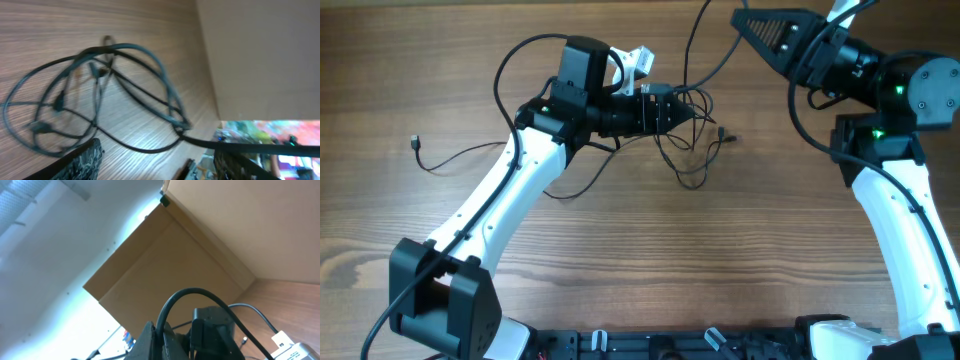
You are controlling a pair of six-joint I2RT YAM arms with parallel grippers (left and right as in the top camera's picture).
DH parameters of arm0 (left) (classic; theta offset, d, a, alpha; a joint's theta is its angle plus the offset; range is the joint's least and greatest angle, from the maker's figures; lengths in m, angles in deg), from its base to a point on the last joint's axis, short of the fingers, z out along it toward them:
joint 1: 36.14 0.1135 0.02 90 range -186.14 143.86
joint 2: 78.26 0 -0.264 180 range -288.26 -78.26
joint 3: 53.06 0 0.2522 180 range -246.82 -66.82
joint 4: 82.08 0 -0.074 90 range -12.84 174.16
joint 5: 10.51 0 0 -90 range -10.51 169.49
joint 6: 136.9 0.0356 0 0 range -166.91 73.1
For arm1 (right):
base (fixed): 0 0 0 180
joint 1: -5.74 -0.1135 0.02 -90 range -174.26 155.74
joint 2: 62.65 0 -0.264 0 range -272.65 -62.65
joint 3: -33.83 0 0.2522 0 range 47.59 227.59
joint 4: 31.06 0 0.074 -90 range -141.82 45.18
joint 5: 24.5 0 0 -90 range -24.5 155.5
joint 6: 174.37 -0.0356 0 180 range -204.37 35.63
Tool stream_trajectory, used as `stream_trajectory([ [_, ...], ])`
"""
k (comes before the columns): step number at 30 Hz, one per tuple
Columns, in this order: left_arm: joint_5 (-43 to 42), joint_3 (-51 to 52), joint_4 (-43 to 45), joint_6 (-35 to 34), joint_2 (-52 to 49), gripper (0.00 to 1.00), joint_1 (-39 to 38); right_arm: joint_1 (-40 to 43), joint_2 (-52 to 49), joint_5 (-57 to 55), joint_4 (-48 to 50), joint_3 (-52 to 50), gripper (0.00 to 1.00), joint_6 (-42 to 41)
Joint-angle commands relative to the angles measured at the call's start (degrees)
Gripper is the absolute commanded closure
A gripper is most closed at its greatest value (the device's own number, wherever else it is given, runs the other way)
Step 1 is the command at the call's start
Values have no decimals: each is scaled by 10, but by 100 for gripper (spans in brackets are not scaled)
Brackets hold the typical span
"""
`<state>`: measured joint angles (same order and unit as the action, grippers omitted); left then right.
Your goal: Untangle cables
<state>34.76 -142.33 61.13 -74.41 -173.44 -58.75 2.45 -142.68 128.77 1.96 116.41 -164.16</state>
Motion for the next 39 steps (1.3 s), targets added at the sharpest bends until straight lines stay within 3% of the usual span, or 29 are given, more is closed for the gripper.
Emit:
stream_trajectory([
  [1,-74,-6,16,-4,-6,28,-9,-2,3,-33,7,9,96,-17],
  [7,-63,-6,14,-3,-6,44,-41,-3,3,-35,46,9,96,-53],
  [11,69,-6,-7,-3,-6,69,-62,-2,3,-35,66,9,96,-65],
  [15,111,-6,-21,-3,-6,95,-60,-2,-1,-35,59,9,96,-59],
  [17,119,-6,-25,-3,-6,95,-60,-2,-1,-35,59,9,96,-59],
  [18,119,-6,-25,-3,-6,87,-60,-2,-1,-35,63,9,96,-60],
  [19,119,-6,-24,-3,-6,67,-60,-2,-1,-35,64,9,96,-64],
  [20,119,-6,-22,-3,-6,54,-60,-2,-1,-35,64,9,96,-67],
  [21,119,-6,-20,-3,-6,49,-61,-2,-1,-36,64,9,96,-73],
  [25,118,-6,-16,-3,-6,39,-62,-2,-1,-38,64,9,96,-74],
  [30,118,-6,22,-3,-6,42,-77,-2,-1,-40,64,9,96,-77],
  [36,143,-6,54,-3,-6,72,-106,-2,-1,-46,66,9,96,-104],
  [39,233,-6,25,1,-6,84,-107,-3,-1,-44,66,9,96,-104],
])
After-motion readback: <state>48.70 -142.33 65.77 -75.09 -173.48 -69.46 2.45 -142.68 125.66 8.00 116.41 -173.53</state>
